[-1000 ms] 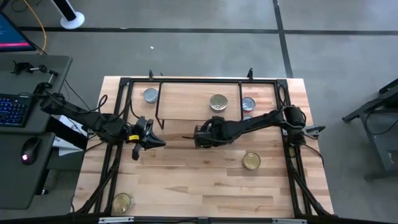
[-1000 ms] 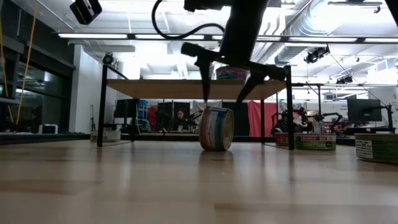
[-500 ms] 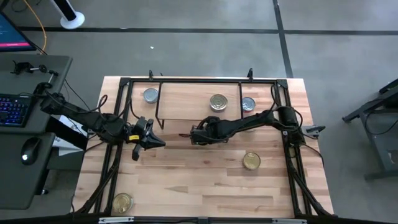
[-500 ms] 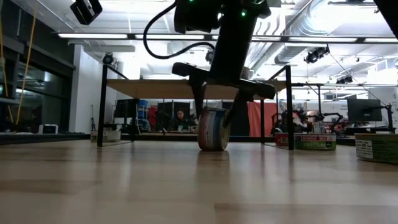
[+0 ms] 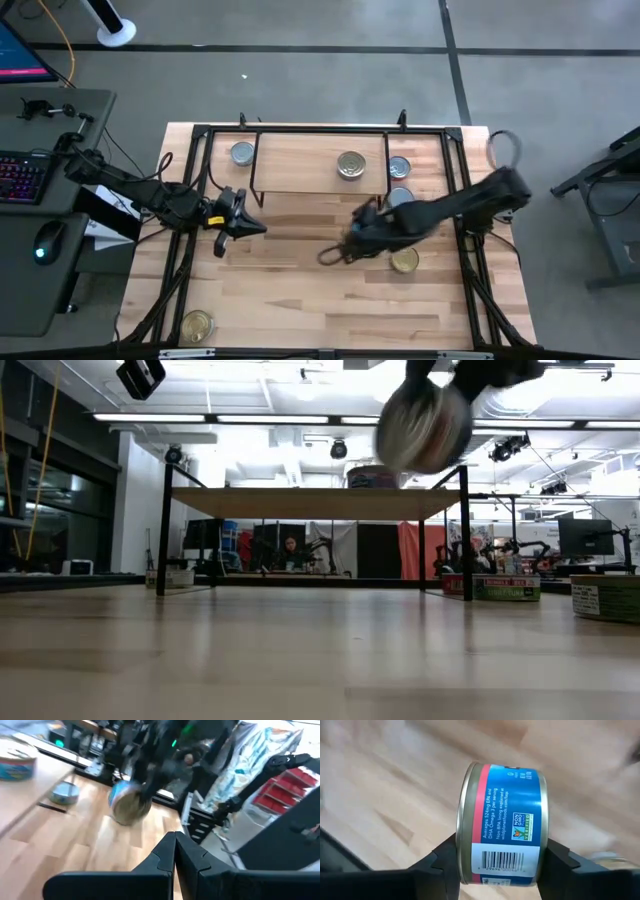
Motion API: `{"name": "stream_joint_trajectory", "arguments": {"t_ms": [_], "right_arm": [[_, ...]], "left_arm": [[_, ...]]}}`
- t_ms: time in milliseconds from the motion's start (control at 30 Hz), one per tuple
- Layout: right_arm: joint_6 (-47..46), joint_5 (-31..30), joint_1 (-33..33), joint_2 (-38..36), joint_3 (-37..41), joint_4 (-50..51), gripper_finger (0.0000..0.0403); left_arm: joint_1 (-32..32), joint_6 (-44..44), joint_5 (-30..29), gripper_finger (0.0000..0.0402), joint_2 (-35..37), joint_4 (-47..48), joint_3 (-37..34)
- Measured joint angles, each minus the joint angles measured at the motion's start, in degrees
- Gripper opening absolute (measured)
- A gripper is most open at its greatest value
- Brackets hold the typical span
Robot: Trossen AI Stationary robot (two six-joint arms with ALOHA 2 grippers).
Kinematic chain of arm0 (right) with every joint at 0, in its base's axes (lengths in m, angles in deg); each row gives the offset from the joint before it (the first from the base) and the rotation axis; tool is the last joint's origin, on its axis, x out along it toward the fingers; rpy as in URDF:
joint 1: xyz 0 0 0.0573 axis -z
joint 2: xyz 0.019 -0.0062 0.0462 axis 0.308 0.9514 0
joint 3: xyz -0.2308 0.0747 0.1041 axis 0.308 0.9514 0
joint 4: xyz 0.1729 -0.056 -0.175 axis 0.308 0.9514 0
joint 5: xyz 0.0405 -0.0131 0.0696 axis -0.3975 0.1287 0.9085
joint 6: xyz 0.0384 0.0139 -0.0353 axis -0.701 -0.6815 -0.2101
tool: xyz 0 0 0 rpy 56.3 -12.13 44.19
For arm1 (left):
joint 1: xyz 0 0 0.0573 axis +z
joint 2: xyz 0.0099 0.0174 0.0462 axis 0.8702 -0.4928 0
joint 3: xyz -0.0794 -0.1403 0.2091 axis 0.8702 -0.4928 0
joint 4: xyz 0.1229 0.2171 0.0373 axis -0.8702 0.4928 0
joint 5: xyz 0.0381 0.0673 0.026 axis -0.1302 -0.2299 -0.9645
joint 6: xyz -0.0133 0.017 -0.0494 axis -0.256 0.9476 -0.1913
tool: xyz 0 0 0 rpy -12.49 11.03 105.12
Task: Stack canned seafood by type on shelf
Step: Stack the blue pink tuna can on the other blue pink tuna can on the shelf
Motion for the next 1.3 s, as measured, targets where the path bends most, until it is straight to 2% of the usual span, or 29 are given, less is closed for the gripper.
{"name": "stream_joint_trajectory", "arguments": {"t_ms": [133, 200, 300, 367, 467, 567, 633, 867, 1167, 1300], "right_arm": [[-3.4, -12.5, 1.0, -7.4, 2.1, 2.1, 0.017], [-0.7, -14.6, 3.9, -10.5, 4.6, -2.4, 0.017], [8.3, -14.7, 10.1, -14.6, 9.0, -13.0, 0.017], [14.0, -13.2, 14.7, -17.0, 12.2, -22.1, 0.017], [18.5, -6.4, 21.2, -19.6, 17.6, -33.1, 0.017], [17.5, -0.3, 25.7, -20.9, 22.4, -37.0, 0.017], [16.5, 1.0, 27.7, -21.6, 25.1, -37.8, 0.017], [17.6, 6.7, 31.2, -22.7, 29.8, -51.1, 0.017], [17.3, 6.9, 31.2, -22.7, 29.9, -48.5, 0.0173], [17.4, 6.7, 31.3, -22.7, 29.9, -48.8, 0.0243]], "left_arm": [[1.7, 2.0, -1.2, 0.0, -0.1, 0.0, 0.0], [2.5, 2.0, -1.1, 0.0, -0.4, -0.1, 0.0], [3.5, 1.0, -1.1, 0.0, -1.0, -1.2, 0.0], [3.9, 0.4, -1.2, 0.0, -1.5, -2.4, 0.0], [4.1, 0.1, -1.1, 0.0, -2.3, -4.1, 0.0], [4.1, -0.1, -1.1, 0.0, -3.1, -5.7, 0.0], [4.1, -1.1, -1.1, 0.0, -3.6, -6.3, 0.0], [4.1, -3.0, -1.1, 0.0, -4.8, -6.9, 0.0], [4.1, -3.0, -1.4, 0.0, -5.2, -6.9, 0.0], [4.1, -3.0, -1.6, 0.0, -5.2, -6.9, 0.0]]}}
